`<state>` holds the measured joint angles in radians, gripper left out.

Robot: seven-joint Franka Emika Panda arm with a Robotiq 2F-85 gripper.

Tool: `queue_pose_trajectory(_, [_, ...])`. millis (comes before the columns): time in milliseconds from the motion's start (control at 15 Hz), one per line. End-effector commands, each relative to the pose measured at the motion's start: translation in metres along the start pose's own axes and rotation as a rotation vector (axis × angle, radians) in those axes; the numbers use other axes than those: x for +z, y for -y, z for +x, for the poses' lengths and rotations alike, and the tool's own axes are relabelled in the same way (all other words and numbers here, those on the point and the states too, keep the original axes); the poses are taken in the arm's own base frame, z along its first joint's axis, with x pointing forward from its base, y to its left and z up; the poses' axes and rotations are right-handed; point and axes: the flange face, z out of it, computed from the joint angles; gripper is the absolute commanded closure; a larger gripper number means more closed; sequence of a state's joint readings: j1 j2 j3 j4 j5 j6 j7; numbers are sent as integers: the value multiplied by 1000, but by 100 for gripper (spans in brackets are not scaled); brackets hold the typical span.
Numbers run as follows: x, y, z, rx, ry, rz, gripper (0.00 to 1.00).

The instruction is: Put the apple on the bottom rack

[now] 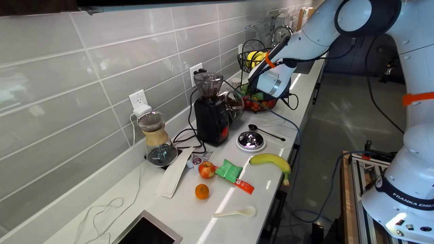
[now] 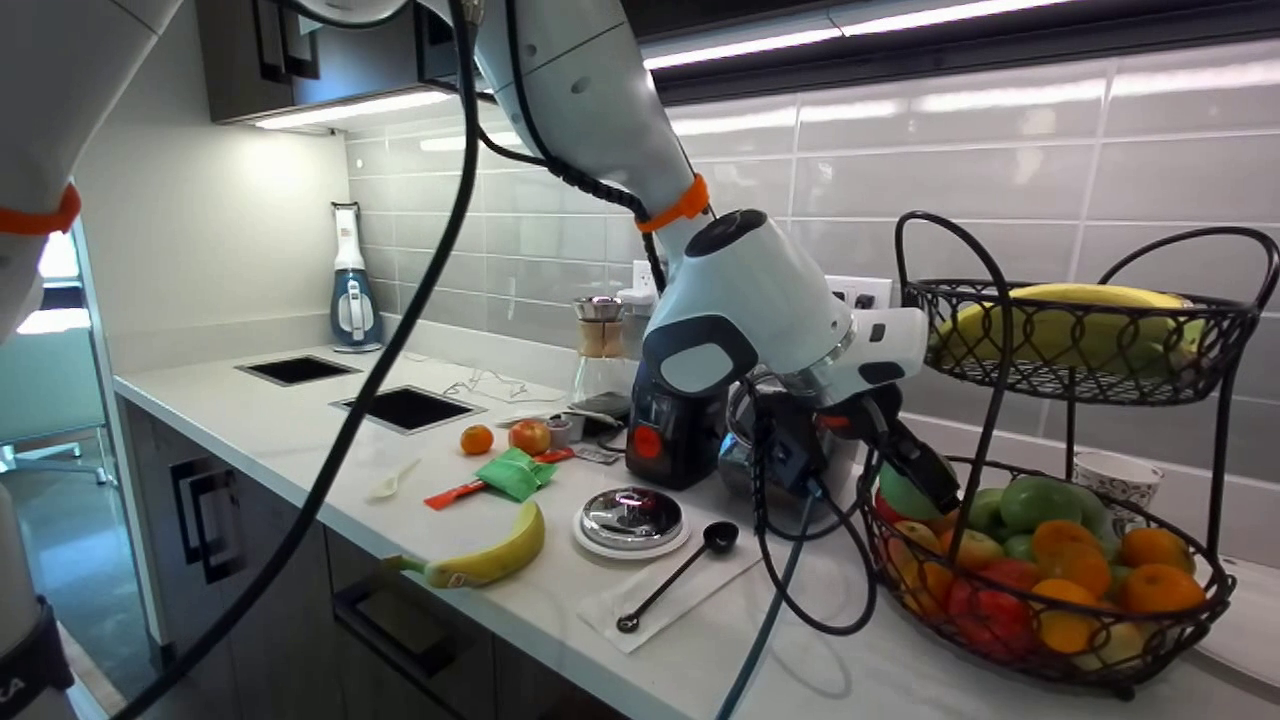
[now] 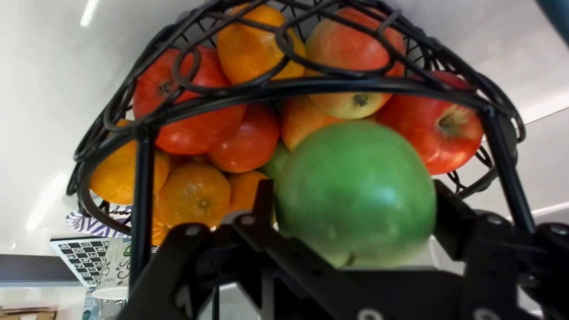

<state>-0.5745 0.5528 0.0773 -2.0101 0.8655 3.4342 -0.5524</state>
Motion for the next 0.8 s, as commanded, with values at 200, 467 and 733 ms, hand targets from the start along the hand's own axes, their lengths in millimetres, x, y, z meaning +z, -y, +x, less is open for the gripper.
queue_pose_trajectory(200, [-6,5,12,54,-44,10,0])
queue_pose_trajectory(467, [-18,-3,11,51,-30,-3,0])
queue_pose_trajectory(733, [-33,-8,19,35,-73,-22,0])
